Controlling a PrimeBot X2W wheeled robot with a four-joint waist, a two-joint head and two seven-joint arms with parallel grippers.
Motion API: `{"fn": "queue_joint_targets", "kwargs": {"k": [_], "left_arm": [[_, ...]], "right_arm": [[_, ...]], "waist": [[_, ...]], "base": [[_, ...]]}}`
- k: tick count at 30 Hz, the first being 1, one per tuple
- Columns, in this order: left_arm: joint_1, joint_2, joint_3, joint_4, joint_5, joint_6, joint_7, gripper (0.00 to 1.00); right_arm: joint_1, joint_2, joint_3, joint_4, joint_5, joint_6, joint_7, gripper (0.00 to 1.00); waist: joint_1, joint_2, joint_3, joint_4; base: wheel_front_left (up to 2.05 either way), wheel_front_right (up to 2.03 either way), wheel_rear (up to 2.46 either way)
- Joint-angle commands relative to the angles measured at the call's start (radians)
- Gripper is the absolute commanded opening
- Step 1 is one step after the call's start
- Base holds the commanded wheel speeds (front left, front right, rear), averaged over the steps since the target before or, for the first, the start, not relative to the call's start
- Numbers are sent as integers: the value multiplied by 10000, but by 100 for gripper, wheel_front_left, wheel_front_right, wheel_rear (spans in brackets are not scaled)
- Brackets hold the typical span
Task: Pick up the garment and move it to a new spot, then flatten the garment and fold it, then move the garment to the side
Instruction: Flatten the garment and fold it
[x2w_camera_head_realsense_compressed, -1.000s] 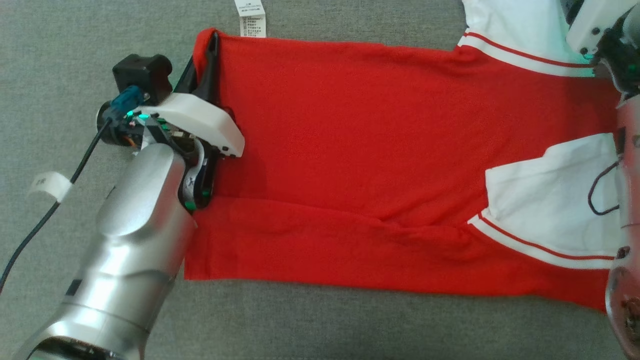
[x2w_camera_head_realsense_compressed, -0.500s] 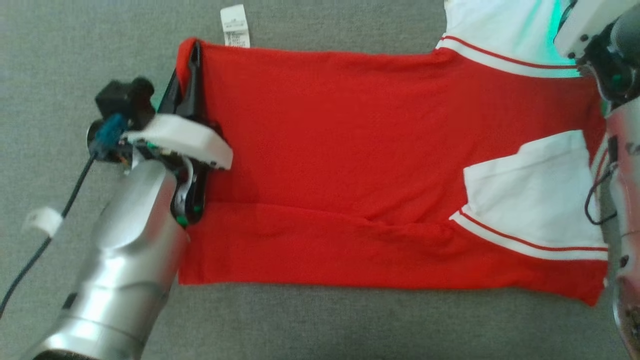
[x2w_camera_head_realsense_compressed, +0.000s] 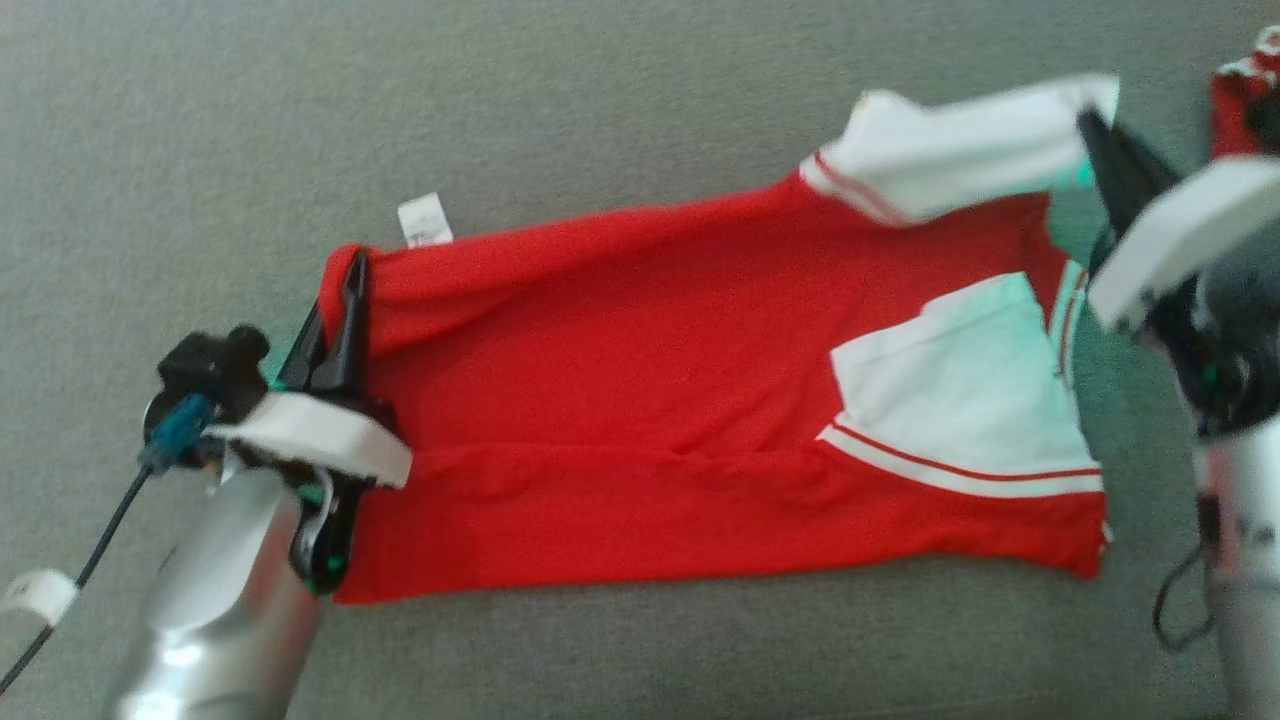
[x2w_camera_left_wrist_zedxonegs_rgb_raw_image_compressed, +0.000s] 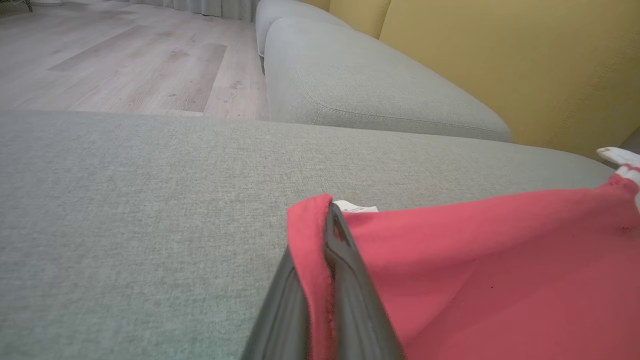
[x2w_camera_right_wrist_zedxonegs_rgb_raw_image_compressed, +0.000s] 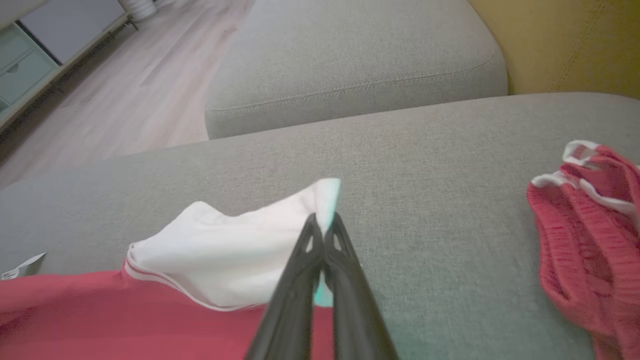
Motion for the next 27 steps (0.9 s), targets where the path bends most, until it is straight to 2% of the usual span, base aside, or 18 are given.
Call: {"fn": "queue_joint_targets", "kwargs": {"k": [1, 9, 15, 16, 17, 18, 19, 20, 21, 27], "left_arm": [[30, 447, 467, -335, 70, -35, -111, 0], [1018, 739, 929, -902, 485, -88, -123, 0], [1597, 707, 1182, -1150, 690, -41, -124, 0], [1829, 672, 1264, -1110, 687, -5, -124, 0], [1829, 672, 1264, -1110, 687, -5, -124, 0], [1920, 663, 1298, -1102, 701, 8, -124, 0], [2021, 629, 1334, -1098, 697, 39, -125, 29], [2121, 606, 1338, -1094, 716, 63, -125, 88], [2204, 594, 1325, -1101, 760, 80, -125, 100], [2624, 434, 1777, -1455, 946, 393, -125, 100]], "right_arm": [[466, 72, -49, -897, 98, -9, 265, 0], [3419, 993, -876, -3864, -209, -9, 1451, 0], [4629, 1381, -995, -4659, -329, -9, 2112, 0], [4930, 1496, -1016, -4802, -348, -9, 2311, 9], [4930, 1496, -1016, -4802, -348, -9, 2311, 9], [5064, 1547, -1035, -4799, -373, -9, 2444, 100], [5185, 1583, -1043, -4798, -411, -9, 2583, 100], [5292, 1613, -1064, -4796, -469, -9, 2707, 100], [5376, 1636, -1070, -4810, -521, -9, 2797, 100], [5648, 1800, -1368, -5029, -646, -9, 2825, 100]], "waist": [[2, 0, -261, -255], [2, 0, -624, -567], [2, 0, -809, -714], [2, 0, -886, -758], [2, 0, -886, -758], [2, 0, -923, -777], [2, 0, -965, -777], [2, 0, -1007, -771], [2, 0, -1062, -750], [2, 0, -1422, -589]], "base": [[0, 0, 0], [0, 0, 0], [0, 0, 0], [0, 0, 0], [0, 0, 0], [0, 0, 0], [0, 0, 0], [0, 0, 0], [0, 0, 0], [0, 0, 0]]}}
